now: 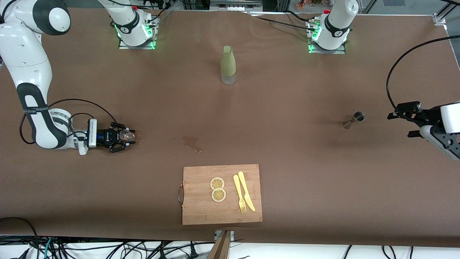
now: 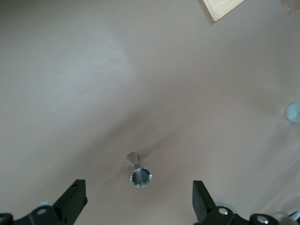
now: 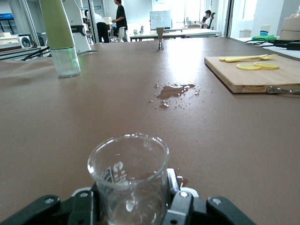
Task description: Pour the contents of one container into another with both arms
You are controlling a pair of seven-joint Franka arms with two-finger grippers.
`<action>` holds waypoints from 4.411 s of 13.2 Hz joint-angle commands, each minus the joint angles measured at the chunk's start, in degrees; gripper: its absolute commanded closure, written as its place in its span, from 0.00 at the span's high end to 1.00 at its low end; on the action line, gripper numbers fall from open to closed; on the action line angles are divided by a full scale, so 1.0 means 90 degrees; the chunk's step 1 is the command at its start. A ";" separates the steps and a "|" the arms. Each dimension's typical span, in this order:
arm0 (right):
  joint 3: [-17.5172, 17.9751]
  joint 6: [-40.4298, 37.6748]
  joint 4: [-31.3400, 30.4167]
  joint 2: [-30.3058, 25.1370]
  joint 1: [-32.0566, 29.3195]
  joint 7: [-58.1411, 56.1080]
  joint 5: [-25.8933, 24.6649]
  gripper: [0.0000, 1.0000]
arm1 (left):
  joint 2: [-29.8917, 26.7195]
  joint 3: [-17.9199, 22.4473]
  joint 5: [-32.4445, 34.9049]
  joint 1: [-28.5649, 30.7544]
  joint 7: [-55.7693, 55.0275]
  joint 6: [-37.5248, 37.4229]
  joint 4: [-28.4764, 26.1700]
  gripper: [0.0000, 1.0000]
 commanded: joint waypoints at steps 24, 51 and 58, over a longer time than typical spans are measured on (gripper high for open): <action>-0.0328 -0.0376 0.0235 0.0127 -0.0043 -0.0345 -0.0476 0.85 | -0.1514 -0.1220 0.0992 -0.0353 -0.4772 -0.0332 -0.0626 1.00; 0.0053 -0.0307 0.1368 -0.0235 0.0035 0.1315 -0.1277 0.01 | -0.1251 -0.1181 0.1267 -0.0373 -0.4742 -0.0313 -0.0333 1.00; 0.0062 -0.0171 0.0763 -0.0352 0.0074 0.1110 -0.1208 0.01 | -0.1251 -0.1191 0.1257 -0.0431 -0.4772 -0.0313 -0.0333 1.00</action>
